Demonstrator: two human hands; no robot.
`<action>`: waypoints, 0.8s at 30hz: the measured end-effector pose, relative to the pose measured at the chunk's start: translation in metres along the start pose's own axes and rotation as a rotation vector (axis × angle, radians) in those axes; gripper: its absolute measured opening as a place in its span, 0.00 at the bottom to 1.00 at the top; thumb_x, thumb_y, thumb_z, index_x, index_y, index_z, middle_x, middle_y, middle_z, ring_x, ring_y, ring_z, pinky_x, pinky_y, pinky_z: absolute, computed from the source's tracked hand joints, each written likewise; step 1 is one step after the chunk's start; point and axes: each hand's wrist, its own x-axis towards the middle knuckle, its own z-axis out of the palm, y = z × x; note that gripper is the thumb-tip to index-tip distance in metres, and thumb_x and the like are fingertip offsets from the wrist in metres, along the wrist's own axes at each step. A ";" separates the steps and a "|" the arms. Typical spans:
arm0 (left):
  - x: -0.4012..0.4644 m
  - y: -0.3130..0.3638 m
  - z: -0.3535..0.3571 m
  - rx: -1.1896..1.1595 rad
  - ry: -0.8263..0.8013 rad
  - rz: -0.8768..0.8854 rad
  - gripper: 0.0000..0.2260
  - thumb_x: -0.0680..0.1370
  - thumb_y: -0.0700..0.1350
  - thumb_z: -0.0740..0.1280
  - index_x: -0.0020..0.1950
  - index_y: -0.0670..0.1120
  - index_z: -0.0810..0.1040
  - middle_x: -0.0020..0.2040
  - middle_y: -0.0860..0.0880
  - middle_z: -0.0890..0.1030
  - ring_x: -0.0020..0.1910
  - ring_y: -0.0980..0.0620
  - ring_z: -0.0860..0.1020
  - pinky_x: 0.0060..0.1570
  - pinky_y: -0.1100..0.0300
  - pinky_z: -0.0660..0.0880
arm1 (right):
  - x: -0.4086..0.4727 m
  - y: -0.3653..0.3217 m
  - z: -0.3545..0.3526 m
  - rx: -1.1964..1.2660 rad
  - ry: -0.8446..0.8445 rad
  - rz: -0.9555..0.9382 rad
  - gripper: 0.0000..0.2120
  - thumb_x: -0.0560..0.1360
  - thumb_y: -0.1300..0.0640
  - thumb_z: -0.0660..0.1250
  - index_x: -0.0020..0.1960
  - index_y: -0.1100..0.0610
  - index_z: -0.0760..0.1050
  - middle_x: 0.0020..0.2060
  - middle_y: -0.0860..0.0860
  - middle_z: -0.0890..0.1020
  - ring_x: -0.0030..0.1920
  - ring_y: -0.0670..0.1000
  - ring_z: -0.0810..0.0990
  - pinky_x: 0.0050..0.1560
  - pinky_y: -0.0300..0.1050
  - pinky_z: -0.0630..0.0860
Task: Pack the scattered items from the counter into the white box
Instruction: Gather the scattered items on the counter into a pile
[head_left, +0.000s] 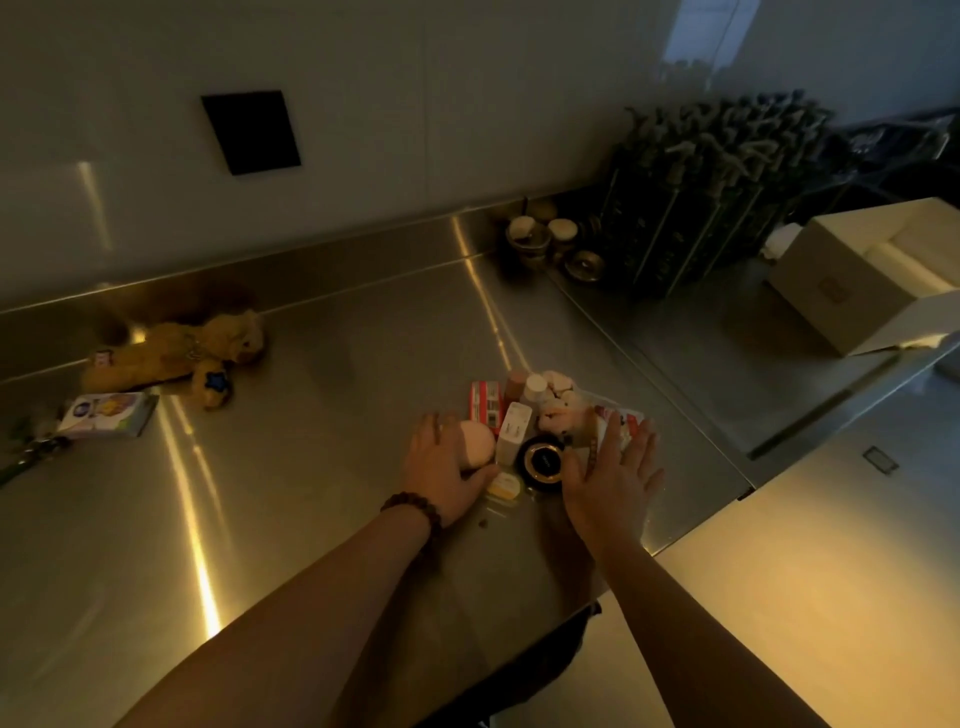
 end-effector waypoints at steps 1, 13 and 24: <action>-0.003 -0.002 -0.004 -0.007 -0.003 -0.002 0.38 0.69 0.62 0.68 0.71 0.48 0.56 0.73 0.45 0.56 0.70 0.44 0.59 0.67 0.50 0.63 | -0.003 -0.008 -0.005 0.019 0.033 -0.025 0.33 0.77 0.41 0.55 0.76 0.47 0.45 0.77 0.54 0.42 0.76 0.55 0.37 0.74 0.60 0.39; -0.075 -0.121 -0.134 0.132 0.331 -0.121 0.28 0.75 0.56 0.62 0.71 0.45 0.62 0.69 0.45 0.66 0.67 0.46 0.65 0.66 0.56 0.60 | -0.093 -0.201 0.041 0.203 -0.152 -0.644 0.25 0.74 0.54 0.66 0.69 0.58 0.67 0.72 0.61 0.63 0.72 0.61 0.60 0.71 0.58 0.60; -0.209 -0.299 -0.227 0.393 0.450 -0.713 0.38 0.71 0.66 0.57 0.76 0.52 0.47 0.76 0.44 0.46 0.74 0.42 0.40 0.69 0.44 0.39 | -0.182 -0.342 0.167 0.068 -0.517 -0.889 0.26 0.74 0.48 0.63 0.71 0.46 0.61 0.75 0.52 0.55 0.74 0.56 0.54 0.70 0.53 0.61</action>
